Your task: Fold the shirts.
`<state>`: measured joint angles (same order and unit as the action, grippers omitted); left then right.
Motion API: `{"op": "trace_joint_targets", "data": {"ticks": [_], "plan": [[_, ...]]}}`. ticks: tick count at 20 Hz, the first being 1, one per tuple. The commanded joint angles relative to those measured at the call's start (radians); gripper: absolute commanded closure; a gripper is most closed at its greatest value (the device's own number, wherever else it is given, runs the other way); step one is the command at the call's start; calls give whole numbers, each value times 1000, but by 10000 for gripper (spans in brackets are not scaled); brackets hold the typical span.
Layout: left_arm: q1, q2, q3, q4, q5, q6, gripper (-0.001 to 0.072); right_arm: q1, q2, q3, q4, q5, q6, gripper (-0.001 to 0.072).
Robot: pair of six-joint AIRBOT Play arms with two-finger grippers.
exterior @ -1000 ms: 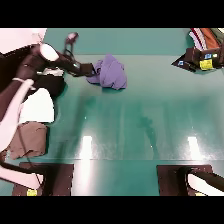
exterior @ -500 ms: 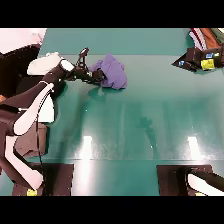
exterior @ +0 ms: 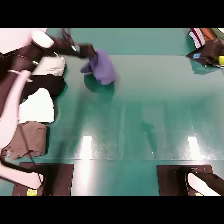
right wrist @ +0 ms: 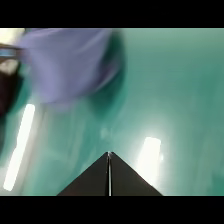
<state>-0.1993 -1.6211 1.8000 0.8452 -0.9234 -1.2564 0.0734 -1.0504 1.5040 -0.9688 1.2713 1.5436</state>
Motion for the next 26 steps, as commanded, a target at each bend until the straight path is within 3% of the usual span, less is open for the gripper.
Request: {"op": "trace_joint_targets", "data": {"ticks": [1,4,7,8,9,10,13,16,20,24,26], "plan": [[-27,235,72,169,-98,-26,689,-55,97,1,-2,-42,-1,701],[-164,337,72,302,-207,-86,688,-93,142,1,-2,-48,-1,701],[-310,321,24,333,-267,-102,684,-109,163,1,0,-47,-1,701],[-353,310,-12,330,-261,-101,616,-109,163,1,0,-43,-1,701],[-390,294,-53,328,-240,-107,263,-108,163,1,0,-31,-1,701],[-412,284,-87,328,-220,-120,156,-108,163,0,0,-15,-1,701],[-382,266,-114,400,-221,-157,169,-108,163,1,0,16,-1,701],[-253,265,-163,441,-231,-208,168,-108,163,1,0,32,-1,700],[-128,264,-453,385,-171,-209,168,-108,161,0,0,40,-1,701],[-123,264,-750,244,-33,-45,168,-108,160,0,0,41,-1,700],[-123,264,-826,238,27,-18,167,-108,160,0,0,42,-1,700]]}}
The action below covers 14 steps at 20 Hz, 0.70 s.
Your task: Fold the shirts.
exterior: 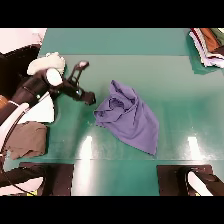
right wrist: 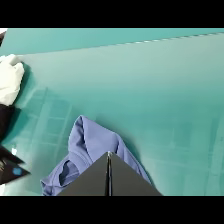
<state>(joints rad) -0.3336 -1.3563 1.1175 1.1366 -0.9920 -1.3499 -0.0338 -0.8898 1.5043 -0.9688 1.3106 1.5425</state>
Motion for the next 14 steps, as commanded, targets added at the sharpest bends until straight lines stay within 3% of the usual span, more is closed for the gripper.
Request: {"op": "trace_joint_targets", "data": {"ticks": [1,6,9,10,11,12,13,14], "plan": [[11,-1,-165,-56,121,89,167,-1,-1,0,0,2,0,700],[11,-63,-174,-214,161,180,169,-1,-1,0,0,2,0,701],[11,-89,-169,-222,171,180,171,-1,-1,0,-2,2,0,701],[11,-89,-164,-229,175,179,246,-1,-1,0,-1,2,0,700],[11,-89,-157,-230,186,180,462,-1,0,-5,0,0,0,700],[11,-89,-156,-232,200,179,550,-1,0,-19,0,3,1,701],[11,-89,-156,-232,211,179,682,-1,2,-40,-1,11,1,700],[12,-89,-151,-228,214,174,685,-1,2,-72,-1,22,1,700]]}}
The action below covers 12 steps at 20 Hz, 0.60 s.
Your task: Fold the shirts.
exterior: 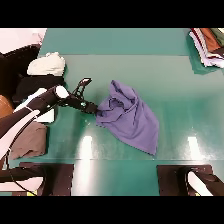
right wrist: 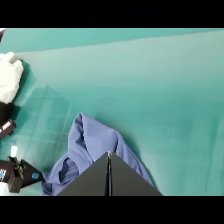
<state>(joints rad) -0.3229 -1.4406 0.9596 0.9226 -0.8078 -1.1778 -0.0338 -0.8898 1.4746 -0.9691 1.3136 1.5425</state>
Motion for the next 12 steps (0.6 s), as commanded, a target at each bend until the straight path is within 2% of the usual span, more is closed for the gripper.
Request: {"op": "trace_joint_targets", "data": {"ticks": [1,3,5,6,7,8,12], "plan": [[15,-1,26,14,17,-29,686,-1,2,-77,-2,39,1,700],[64,25,84,90,-2,-92,686,-1,2,-177,-59,101,1,700],[123,63,146,143,-16,-105,686,-1,2,-306,-163,171,6,700],[146,74,173,149,-25,-105,685,-1,2,-388,-194,198,6,636],[163,82,196,150,-31,-105,685,0,2,-475,-192,209,7,333],[171,82,215,151,-34,-105,685,5,1,-578,-166,200,7,216],[169,77,222,158,-29,-104,685,149,1,-916,-49,-20,6,249]]}}
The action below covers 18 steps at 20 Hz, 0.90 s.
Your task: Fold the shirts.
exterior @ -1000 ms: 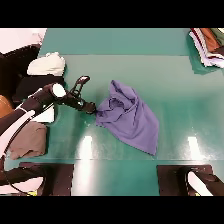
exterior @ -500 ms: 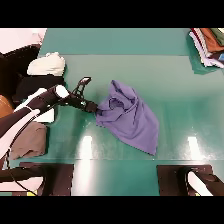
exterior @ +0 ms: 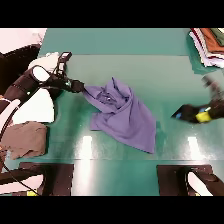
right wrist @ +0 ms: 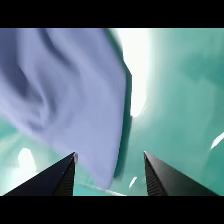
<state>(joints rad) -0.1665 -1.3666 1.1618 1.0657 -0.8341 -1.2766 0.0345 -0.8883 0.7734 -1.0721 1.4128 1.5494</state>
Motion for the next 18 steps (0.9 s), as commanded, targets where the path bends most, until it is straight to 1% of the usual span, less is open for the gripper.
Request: {"op": "trace_joint_targets", "data": {"ticks": [1,3,5,6,7,8,9,10,11,12,15,16,18], "plan": [[13,4,19,22,-7,-5,685,129,-8,-259,62,-180,4,249],[13,3,19,35,-8,-6,685,202,-48,-297,62,-240,14,251],[13,4,19,35,-9,-6,685,259,-121,-286,106,-293,10,271],[13,4,19,35,-10,-6,685,290,-159,-266,111,-327,3,302],[13,4,19,35,-15,-6,685,315,-195,-243,98,-349,2,379],[13,4,19,37,-22,-6,685,335,-233,-214,81,-360,2,412],[13,4,19,44,-31,-5,685,348,-272,-183,53,-359,2,414],[13,4,19,58,-42,-5,685,357,-304,-157,31,-354,2,484],[13,4,19,68,-50,-6,684,359,-330,-134,15,-346,2,626],[13,5,20,85,-55,-6,685,356,-351,-107,2,-335,2,703],[23,34,48,142,-53,-18,685,318,-334,3,-97,-277,5,702],[39,63,79,166,-50,-43,685,293,-301,55,-147,-247,7,702],[82,137,173,181,-45,-55,685,217,-206,195,-245,-181,17,703]]}}
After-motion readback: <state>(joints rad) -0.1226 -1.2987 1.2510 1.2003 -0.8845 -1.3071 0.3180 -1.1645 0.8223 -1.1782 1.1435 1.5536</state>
